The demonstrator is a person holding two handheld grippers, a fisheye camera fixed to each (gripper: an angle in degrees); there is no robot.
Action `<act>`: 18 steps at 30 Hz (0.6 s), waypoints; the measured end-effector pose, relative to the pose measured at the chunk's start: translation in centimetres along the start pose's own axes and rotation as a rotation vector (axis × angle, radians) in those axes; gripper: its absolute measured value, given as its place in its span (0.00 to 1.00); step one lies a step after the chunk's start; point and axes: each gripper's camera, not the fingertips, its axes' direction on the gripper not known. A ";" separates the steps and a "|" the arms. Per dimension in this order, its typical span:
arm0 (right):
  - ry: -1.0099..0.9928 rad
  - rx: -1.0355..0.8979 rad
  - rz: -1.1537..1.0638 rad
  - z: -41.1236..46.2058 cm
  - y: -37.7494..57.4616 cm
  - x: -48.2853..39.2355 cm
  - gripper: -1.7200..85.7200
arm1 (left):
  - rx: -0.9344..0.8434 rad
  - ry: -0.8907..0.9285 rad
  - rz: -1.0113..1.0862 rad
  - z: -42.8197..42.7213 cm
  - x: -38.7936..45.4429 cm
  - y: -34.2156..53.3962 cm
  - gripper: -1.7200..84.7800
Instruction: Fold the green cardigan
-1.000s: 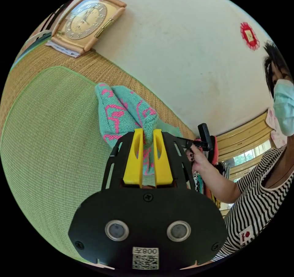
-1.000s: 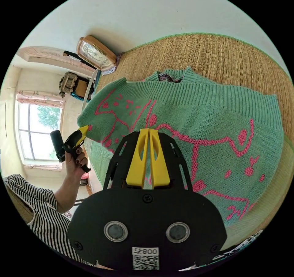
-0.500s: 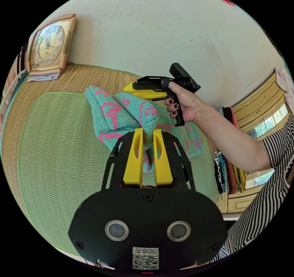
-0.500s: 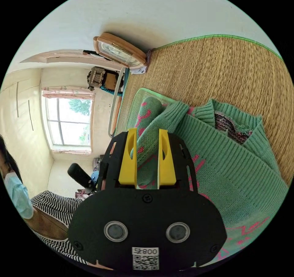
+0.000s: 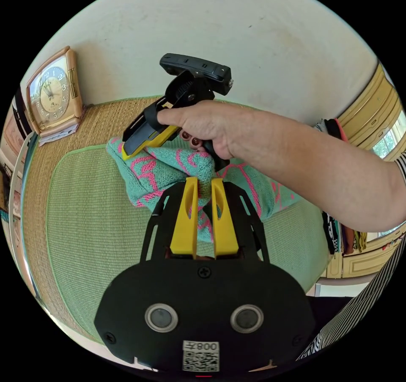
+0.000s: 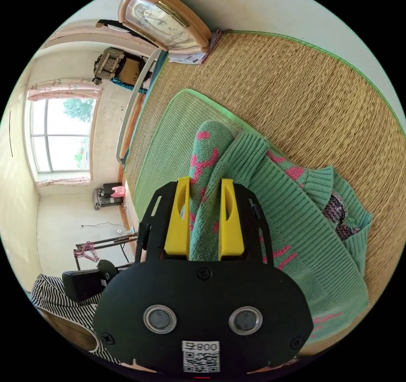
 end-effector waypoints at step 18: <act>-0.218 0.397 0.040 -16.4 18.9 6.6 0.10 | 0.043 0.162 0.327 3.7 12.6 -2.2 0.08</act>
